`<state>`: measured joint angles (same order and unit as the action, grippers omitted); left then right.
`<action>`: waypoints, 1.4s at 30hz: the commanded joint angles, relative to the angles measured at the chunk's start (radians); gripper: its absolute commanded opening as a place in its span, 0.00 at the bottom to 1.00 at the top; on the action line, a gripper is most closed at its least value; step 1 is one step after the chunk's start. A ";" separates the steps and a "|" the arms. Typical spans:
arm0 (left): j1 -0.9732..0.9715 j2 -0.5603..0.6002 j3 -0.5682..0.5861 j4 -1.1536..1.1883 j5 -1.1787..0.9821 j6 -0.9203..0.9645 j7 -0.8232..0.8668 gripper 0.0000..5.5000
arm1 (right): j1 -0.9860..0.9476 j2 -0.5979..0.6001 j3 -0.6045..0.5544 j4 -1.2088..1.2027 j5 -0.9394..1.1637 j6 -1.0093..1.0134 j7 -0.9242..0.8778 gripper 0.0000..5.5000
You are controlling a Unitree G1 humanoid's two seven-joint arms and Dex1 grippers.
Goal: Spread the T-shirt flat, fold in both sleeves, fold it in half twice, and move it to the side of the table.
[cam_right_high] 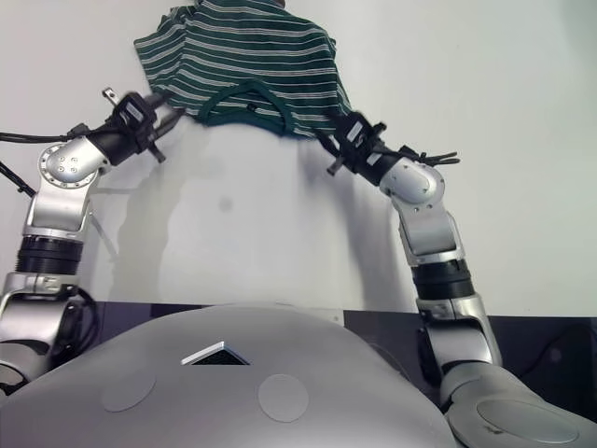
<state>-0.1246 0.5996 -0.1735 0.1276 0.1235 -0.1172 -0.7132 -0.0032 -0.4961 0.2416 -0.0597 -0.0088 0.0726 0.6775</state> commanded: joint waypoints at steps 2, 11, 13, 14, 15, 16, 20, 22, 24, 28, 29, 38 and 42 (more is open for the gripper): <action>-0.049 -0.006 -0.089 0.075 0.191 0.002 0.105 0.36 | -0.074 -0.034 0.073 0.139 -0.190 -0.012 -0.063 0.39; -0.204 -0.111 -0.211 0.367 0.355 -0.038 0.282 0.30 | -0.211 0.049 0.154 0.364 -0.305 -0.093 -0.155 0.25; -0.217 -0.118 -0.215 0.394 0.346 -0.045 0.286 0.23 | -0.235 0.051 0.149 0.399 -0.319 -0.123 -0.189 0.18; -0.219 -0.122 -0.211 0.404 0.331 -0.049 0.281 0.21 | -0.244 0.055 0.137 0.407 -0.317 -0.134 -0.212 0.16; -0.221 -0.126 -0.197 0.403 0.305 -0.048 0.267 0.19 | -0.254 0.062 0.116 0.410 -0.302 -0.143 -0.232 0.13; -0.228 -0.130 -0.175 0.401 0.267 -0.044 0.244 0.17 | -0.272 0.075 0.081 0.403 -0.264 -0.142 -0.240 0.10; -0.447 -0.135 -0.092 0.490 0.151 -0.035 0.149 0.04 | -0.499 0.121 -0.085 0.475 -0.090 -0.114 -0.221 0.00; -0.672 -0.150 -0.072 0.660 0.150 -0.054 0.161 0.01 | -0.723 0.120 -0.147 0.660 -0.049 -0.126 -0.226 0.00; -0.883 -0.176 -0.057 0.847 0.160 -0.065 0.212 0.01 | -0.930 0.112 -0.173 0.873 -0.046 -0.169 -0.237 0.00; -1.138 -0.207 -0.040 1.088 0.174 -0.072 0.302 0.01 | -1.176 0.099 -0.166 1.179 -0.104 -0.265 -0.278 0.00; -1.162 -0.210 -0.038 1.119 0.176 -0.080 0.312 0.01 | -1.202 0.099 -0.167 1.222 -0.110 -0.284 -0.283 0.00; -1.480 -0.182 -0.010 1.232 0.232 -0.036 0.528 0.01 | -1.556 0.033 -0.163 1.406 -0.240 -0.287 -0.484 0.00; -1.507 -0.179 0.010 1.232 0.215 -0.042 0.423 0.01 | -1.569 0.011 -0.147 1.402 -0.268 -0.325 -0.394 0.00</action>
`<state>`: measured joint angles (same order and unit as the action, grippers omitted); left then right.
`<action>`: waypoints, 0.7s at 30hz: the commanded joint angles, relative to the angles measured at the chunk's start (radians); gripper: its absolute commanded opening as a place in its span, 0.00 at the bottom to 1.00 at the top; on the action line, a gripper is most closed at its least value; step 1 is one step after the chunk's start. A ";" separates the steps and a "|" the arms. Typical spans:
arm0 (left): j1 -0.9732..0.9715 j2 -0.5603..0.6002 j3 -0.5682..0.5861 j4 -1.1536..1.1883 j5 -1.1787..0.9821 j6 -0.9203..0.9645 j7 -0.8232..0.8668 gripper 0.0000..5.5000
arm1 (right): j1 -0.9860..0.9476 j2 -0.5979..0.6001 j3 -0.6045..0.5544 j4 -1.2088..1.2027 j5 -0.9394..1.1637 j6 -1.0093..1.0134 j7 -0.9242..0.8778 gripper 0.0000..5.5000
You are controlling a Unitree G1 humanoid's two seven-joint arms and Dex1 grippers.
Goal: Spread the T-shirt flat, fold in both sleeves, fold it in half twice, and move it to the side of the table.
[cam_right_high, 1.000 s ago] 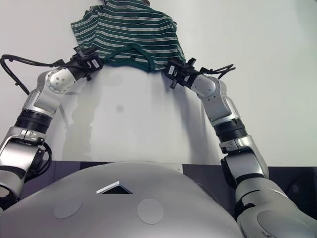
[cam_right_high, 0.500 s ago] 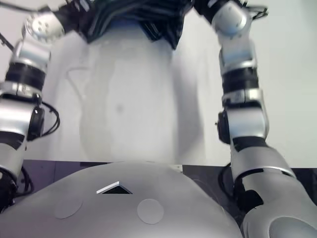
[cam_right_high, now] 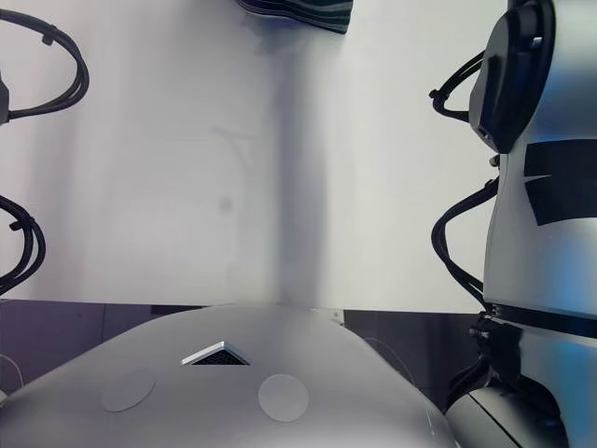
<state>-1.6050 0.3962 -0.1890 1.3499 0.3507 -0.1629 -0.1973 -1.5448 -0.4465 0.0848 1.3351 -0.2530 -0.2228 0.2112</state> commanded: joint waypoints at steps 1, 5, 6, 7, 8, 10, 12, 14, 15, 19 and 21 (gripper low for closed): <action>-0.017 0.024 0.033 0.008 -0.022 0.003 -0.159 0.01 | -0.017 -0.048 0.017 0.004 -0.029 -0.047 0.122 0.00; 0.064 0.071 0.079 -0.035 -0.118 -0.029 -0.646 0.01 | 0.063 -0.129 0.029 -0.051 0.000 -0.164 0.493 0.00; 0.090 0.101 0.087 -0.072 -0.159 -0.034 -0.837 0.01 | 0.090 -0.162 0.021 -0.095 0.039 -0.184 0.646 0.00; 0.122 0.139 0.088 -0.126 -0.199 -0.021 -1.026 0.01 | 0.130 -0.201 0.018 -0.171 0.091 -0.179 0.822 0.00; 0.152 0.173 0.086 -0.188 -0.233 0.004 -1.165 0.01 | 0.171 -0.232 0.016 -0.257 0.141 -0.148 0.969 0.00; 0.262 0.265 0.042 -0.423 -0.336 0.142 -1.366 0.01 | 0.317 -0.311 0.037 -0.564 0.272 0.024 1.230 0.00; 0.452 0.431 -0.085 -0.834 -0.558 0.353 -1.416 0.01 | 0.516 -0.453 0.104 -0.949 0.443 0.248 1.373 0.00; 0.638 0.561 -0.155 -1.201 -0.731 0.503 -1.417 0.01 | 0.729 -0.662 0.203 -1.273 0.617 0.377 1.403 0.00; 0.720 0.580 -0.155 -1.336 -0.765 0.556 -1.417 0.01 | 0.838 -0.756 0.238 -1.390 0.667 0.396 1.403 0.00; 1.095 0.597 -0.213 -1.654 -0.556 0.552 -1.362 0.01 | 1.266 -0.863 0.262 -1.627 0.522 0.321 1.402 0.00; 1.277 0.609 -0.283 -1.683 -0.405 0.517 -1.260 0.01 | 1.440 -0.850 0.296 -1.667 0.369 0.285 1.327 0.00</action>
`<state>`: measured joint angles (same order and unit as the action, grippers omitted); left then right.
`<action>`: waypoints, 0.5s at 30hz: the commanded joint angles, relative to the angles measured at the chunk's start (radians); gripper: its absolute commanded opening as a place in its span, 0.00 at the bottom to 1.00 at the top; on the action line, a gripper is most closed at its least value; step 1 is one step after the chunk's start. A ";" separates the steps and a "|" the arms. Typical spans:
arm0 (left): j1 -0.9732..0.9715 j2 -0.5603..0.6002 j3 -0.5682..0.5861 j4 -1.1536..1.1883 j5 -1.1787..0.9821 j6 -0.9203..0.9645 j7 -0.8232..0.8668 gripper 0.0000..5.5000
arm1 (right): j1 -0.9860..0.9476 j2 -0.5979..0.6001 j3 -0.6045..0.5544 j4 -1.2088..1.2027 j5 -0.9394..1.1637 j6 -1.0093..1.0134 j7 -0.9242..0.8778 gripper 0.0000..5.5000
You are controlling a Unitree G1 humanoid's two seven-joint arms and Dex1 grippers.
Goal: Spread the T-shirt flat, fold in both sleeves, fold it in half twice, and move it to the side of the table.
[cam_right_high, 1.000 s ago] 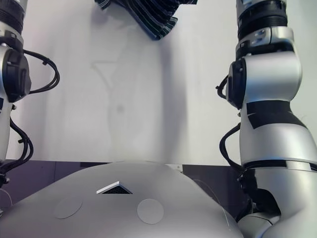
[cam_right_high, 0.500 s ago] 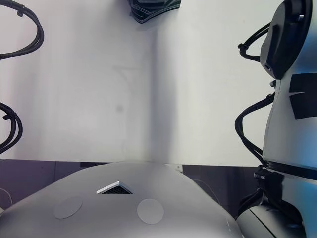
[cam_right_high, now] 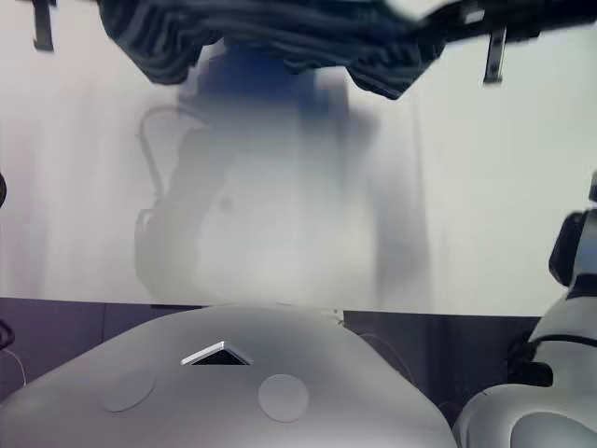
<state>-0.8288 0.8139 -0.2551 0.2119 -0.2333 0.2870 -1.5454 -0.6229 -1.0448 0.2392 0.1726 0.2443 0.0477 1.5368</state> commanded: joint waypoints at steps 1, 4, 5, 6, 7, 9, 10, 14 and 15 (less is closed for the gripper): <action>0.569 0.193 -0.235 -0.555 0.222 0.072 0.133 0.01 | 0.581 -0.246 0.157 -0.521 -0.179 0.017 -0.043 0.00; 0.748 0.155 -0.269 -0.592 0.304 0.134 0.284 0.05 | 0.731 -0.157 0.205 -0.514 -0.315 0.091 -0.222 0.00; 0.802 0.143 -0.275 -0.613 0.321 0.167 0.331 0.07 | 0.765 -0.121 0.215 -0.507 -0.355 0.122 -0.283 0.00; 0.835 0.139 -0.278 -0.630 0.331 0.190 0.361 0.10 | 0.784 -0.101 0.220 -0.506 -0.380 0.143 -0.321 0.00; 0.877 0.142 -0.280 -0.666 0.330 0.230 0.387 0.13 | 0.793 -0.084 0.218 -0.500 -0.391 0.161 -0.351 0.05; 0.948 0.157 -0.271 -0.758 0.298 0.320 0.418 0.19 | 0.784 -0.084 0.210 -0.481 -0.379 0.181 -0.358 0.11; 0.974 0.169 -0.258 -0.811 0.277 0.368 0.431 0.22 | 0.778 -0.093 0.200 -0.475 -0.362 0.187 -0.352 0.15; 1.022 0.251 -0.123 -1.012 0.181 0.479 0.430 0.24 | 0.812 -0.178 0.093 -0.495 -0.237 0.173 -0.299 0.22; 1.024 0.273 -0.105 -1.022 0.178 0.468 0.429 0.24 | 0.848 -0.209 0.066 -0.508 -0.225 0.156 -0.297 0.22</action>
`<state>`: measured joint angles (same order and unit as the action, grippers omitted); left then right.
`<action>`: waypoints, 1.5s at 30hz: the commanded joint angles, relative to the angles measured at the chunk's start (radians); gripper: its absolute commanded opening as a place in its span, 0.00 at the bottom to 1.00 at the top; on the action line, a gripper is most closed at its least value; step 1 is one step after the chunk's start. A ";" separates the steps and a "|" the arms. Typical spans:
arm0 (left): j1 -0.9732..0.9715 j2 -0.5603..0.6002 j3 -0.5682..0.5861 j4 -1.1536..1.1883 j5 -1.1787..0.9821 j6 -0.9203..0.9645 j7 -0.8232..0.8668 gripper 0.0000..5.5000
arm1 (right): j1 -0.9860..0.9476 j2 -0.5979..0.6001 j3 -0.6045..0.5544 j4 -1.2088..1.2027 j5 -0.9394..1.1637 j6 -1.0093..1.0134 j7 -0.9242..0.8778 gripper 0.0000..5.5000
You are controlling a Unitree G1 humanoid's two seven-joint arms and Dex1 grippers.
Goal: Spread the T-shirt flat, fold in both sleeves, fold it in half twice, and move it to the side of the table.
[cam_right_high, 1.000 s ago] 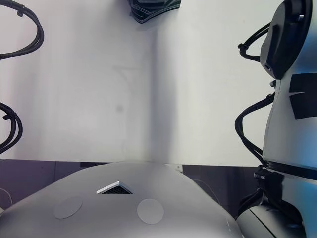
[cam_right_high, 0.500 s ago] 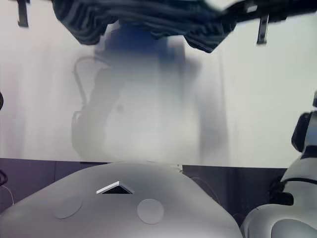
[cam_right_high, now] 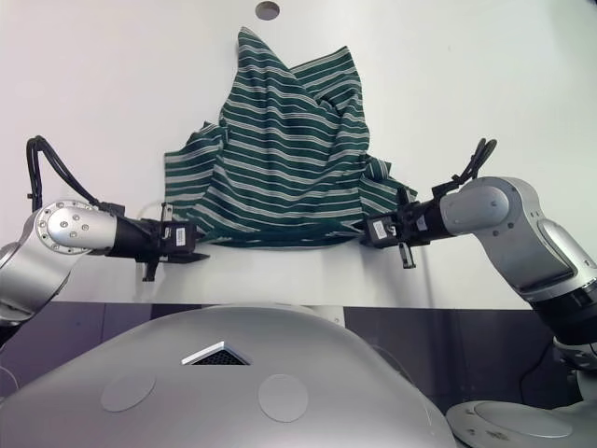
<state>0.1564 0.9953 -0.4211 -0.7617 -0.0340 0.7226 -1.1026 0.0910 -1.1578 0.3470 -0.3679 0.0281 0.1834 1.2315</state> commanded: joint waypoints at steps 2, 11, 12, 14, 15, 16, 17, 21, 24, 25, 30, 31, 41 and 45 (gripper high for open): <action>0.043 0.124 0.075 -0.044 -0.012 0.009 -0.006 0.24 | 0.185 -0.144 -0.096 0.019 0.017 -0.008 0.025 0.22; -0.092 0.003 0.313 0.119 -0.264 -0.087 -0.012 0.24 | -0.052 -0.100 -0.374 0.042 0.494 0.187 0.204 0.22; -0.159 -0.065 0.318 0.182 -0.291 -0.075 0.024 0.24 | -0.156 -0.042 -0.348 0.099 0.503 0.221 0.181 0.22; -0.290 -0.230 0.268 0.334 -0.271 -0.087 0.130 0.19 | -0.411 0.186 -0.234 0.314 0.382 0.234 0.021 0.16; -0.338 -0.306 0.232 0.404 -0.253 -0.104 0.168 0.15 | -0.504 0.294 -0.181 0.436 0.299 0.204 -0.068 0.12; -0.380 -0.377 0.183 0.488 -0.209 -0.133 0.213 0.12 | -0.590 0.402 -0.135 0.581 0.212 0.147 -0.170 0.09; -0.416 -0.426 0.132 0.571 -0.153 -0.176 0.248 0.09 | -0.656 0.485 -0.109 0.710 0.153 0.101 -0.250 0.05; -0.530 -0.574 -0.035 0.944 0.068 -0.319 0.408 0.02 | -0.881 0.742 -0.067 1.269 -0.016 -0.102 -0.561 0.00; -0.537 -0.597 -0.082 1.038 0.128 -0.336 0.424 0.02 | -0.941 0.814 -0.081 1.486 -0.054 -0.152 -0.681 0.00; -0.535 -0.594 -0.088 1.053 0.138 -0.341 0.422 0.02 | -0.948 0.822 -0.086 1.537 -0.065 -0.158 -0.713 0.00; -0.503 -0.553 -0.078 1.074 0.164 -0.343 0.412 0.02 | -0.965 0.787 -0.169 1.706 -0.099 -0.140 -0.959 0.00; -0.484 -0.548 -0.073 1.060 0.163 -0.335 0.412 0.02 | -0.965 0.776 -0.188 1.716 -0.102 -0.141 -0.996 0.00; -0.404 -0.557 -0.026 0.990 0.155 -0.263 0.464 0.02 | -0.782 0.705 -0.196 1.263 -0.021 -0.459 -0.439 0.00; -0.350 -0.550 0.026 0.938 0.138 -0.223 0.494 0.02 | -0.427 0.555 -0.072 0.911 -0.063 -0.328 -0.215 0.00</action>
<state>-0.3007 0.4025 -0.3998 0.1267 0.0855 0.3745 -0.6202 -0.5106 -0.5201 0.2210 0.7008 -0.0083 -0.2269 0.9382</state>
